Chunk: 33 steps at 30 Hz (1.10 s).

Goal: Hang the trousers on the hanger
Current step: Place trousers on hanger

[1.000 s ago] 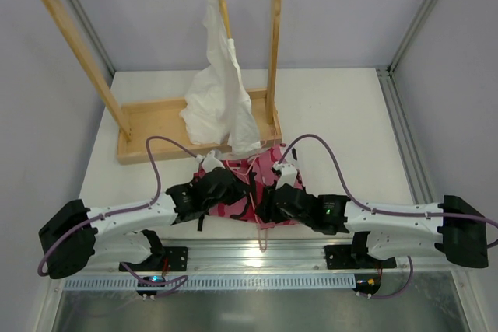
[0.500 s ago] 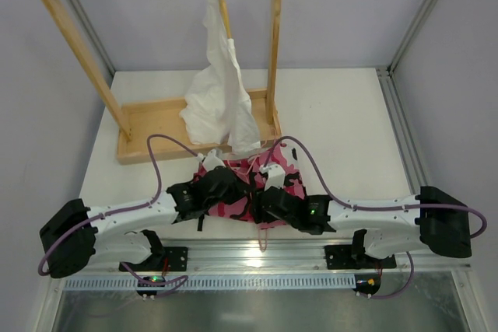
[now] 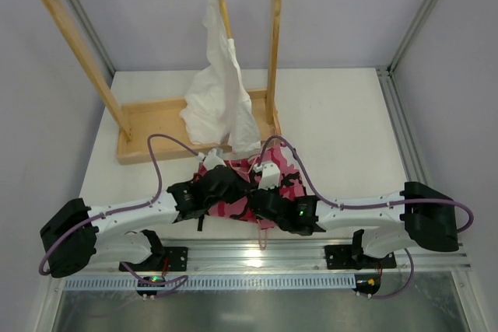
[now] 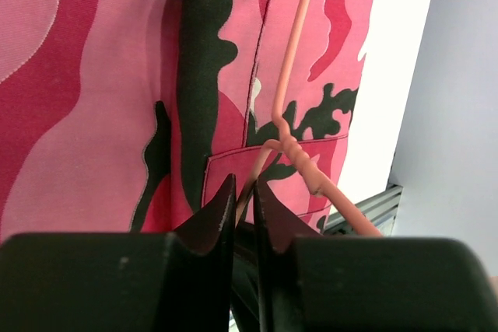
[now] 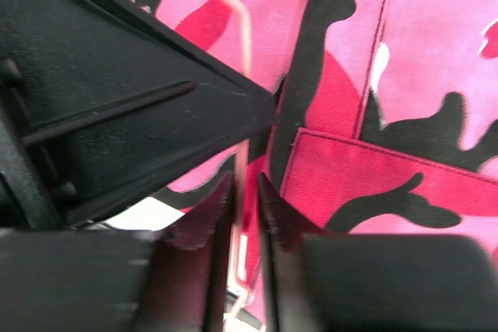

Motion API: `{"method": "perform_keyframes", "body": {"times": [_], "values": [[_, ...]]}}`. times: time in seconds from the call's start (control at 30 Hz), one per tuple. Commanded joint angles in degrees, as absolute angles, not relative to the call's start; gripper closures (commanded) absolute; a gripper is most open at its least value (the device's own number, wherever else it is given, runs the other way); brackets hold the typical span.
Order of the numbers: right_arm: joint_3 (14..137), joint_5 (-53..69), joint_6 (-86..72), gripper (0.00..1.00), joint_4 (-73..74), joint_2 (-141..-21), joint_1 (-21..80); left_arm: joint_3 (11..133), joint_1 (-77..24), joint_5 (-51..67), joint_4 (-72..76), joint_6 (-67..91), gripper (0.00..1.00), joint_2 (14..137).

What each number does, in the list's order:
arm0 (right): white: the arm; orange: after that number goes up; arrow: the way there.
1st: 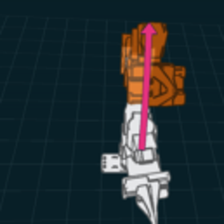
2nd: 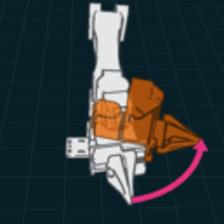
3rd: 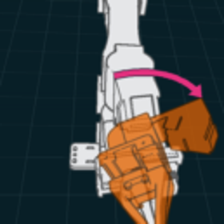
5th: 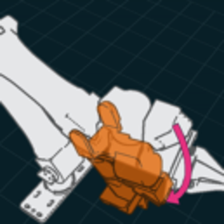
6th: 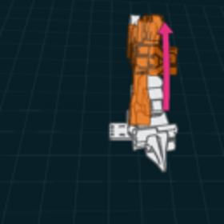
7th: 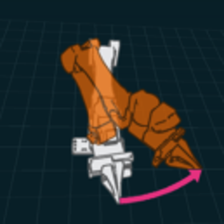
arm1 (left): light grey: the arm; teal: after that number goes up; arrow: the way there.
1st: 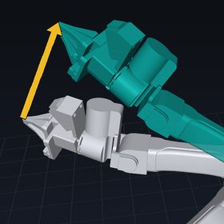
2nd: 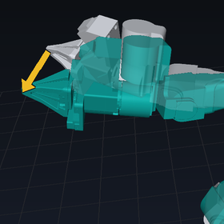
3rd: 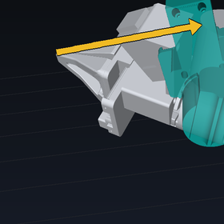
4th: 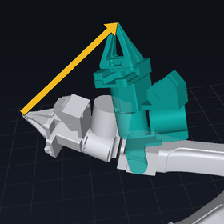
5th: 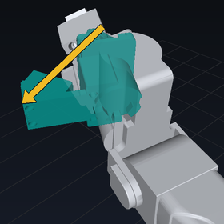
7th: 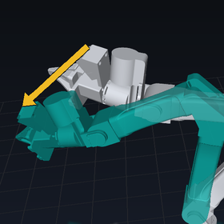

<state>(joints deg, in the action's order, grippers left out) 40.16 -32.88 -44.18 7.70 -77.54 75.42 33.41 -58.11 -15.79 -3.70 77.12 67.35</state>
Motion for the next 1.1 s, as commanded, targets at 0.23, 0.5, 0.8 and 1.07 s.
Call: {"method": "perform_keyframes", "body": {"times": [0.23, 0.5, 0.8, 1.07], "values": [[35.5, -38.4, -48.8, 0.95, 3.3, -74.0, 75.7, 35.3, -58.3, -14.8, -9.1, 73.9, 0.68, 65.0], [30.5, -38.5, -50.4, 0.96, 0.8, -68.6, 75.7, 33.8, -58.3, -15.1, -12.7, 72.5, 0.55, 59.9], [25.5, -37.4, -52.4, 0.96, -2.5, -64.3, 75.5, 30.7, -58.2, -14.0, -9.6, 70.1, 0.45, 56.5], [21.5, -37.7, -53.3, 0.96, -3.7, -57.4, 75.6, 30.1, -56.6, -8.8, 2.5, 65.0, 0.37, 64.5]]}}
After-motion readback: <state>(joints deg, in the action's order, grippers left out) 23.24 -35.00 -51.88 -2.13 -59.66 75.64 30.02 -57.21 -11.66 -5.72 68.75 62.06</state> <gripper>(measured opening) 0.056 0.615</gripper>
